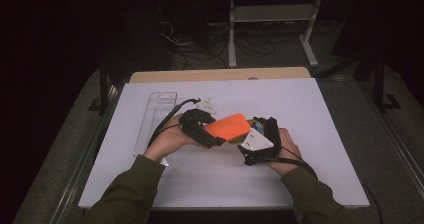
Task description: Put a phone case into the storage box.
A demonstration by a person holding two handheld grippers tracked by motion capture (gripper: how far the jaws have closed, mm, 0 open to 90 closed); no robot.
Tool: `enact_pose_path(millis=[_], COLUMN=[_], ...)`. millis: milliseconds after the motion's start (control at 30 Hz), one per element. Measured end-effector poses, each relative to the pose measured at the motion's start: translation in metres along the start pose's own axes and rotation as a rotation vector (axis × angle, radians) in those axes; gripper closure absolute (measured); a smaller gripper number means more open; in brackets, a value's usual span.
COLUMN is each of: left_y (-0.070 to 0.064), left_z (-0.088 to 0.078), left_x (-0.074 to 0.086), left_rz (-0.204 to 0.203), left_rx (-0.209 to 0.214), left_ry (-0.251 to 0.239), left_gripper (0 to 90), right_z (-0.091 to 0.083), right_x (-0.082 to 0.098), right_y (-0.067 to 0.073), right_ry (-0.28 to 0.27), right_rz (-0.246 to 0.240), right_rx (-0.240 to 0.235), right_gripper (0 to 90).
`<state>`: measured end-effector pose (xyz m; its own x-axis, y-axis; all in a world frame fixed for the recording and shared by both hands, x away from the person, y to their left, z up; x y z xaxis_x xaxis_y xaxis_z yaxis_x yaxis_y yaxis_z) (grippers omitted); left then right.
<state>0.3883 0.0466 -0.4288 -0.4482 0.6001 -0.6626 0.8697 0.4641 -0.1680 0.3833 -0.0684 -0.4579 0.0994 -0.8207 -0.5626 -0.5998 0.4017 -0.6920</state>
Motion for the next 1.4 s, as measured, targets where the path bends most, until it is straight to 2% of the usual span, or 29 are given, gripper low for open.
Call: enact_pose_path(millis=[133,400,533,733,1033,1100,1400], left_y=[0.002,0.000,0.000,-0.002,-0.001,-0.002,-0.002], left_z=[-0.001,0.000,-0.001,0.001,0.001,0.002,0.002], left_x=[0.001,0.001,0.001,0.001,0.002,0.001,0.002], left_rz=[0.018,0.003,0.013,0.002,0.004,-0.006,0.005], left_rx=[-0.003,-0.001,0.000,0.003,0.002,0.002,-0.001], left_ry=[0.010,0.008,0.018,0.014,0.016,0.006,0.019], left_gripper=[16.1,16.1,16.1,16.1,16.1,16.1,16.1], right_z=[-0.003,-0.007,-0.007,-0.006,-0.005,-0.005,-0.005], right_x=[-0.004,-0.011,-0.012,-0.016,-0.017,-0.020,-0.028], right_y=[-0.002,-0.003,-0.005,-0.001,0.005,0.004,0.009], right_ry=[-0.011,-0.026,-0.015,-0.021,-0.003,-0.003,-0.008], right_rz=[-0.050,-0.143,-0.250,-0.371,-0.433,-0.467,-0.577], right_rx=[0.046,0.116,0.155,0.207,0.238,0.257,0.318], right_gripper=[1.6,1.8,1.8,1.8,2.1,2.3,5.2])
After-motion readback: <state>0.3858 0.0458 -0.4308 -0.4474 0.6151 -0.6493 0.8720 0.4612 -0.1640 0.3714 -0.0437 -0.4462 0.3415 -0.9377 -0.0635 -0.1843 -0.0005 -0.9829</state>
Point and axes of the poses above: each handheld gripper's, and its own axes: z roughly forward along the jaws, x roughly out of its underside, y roughly to its left, the point moved 10 cm from there along z, roughly forward along the jaws, and after that the axes turned 9 degrees about -z, right-handed, at the moved point
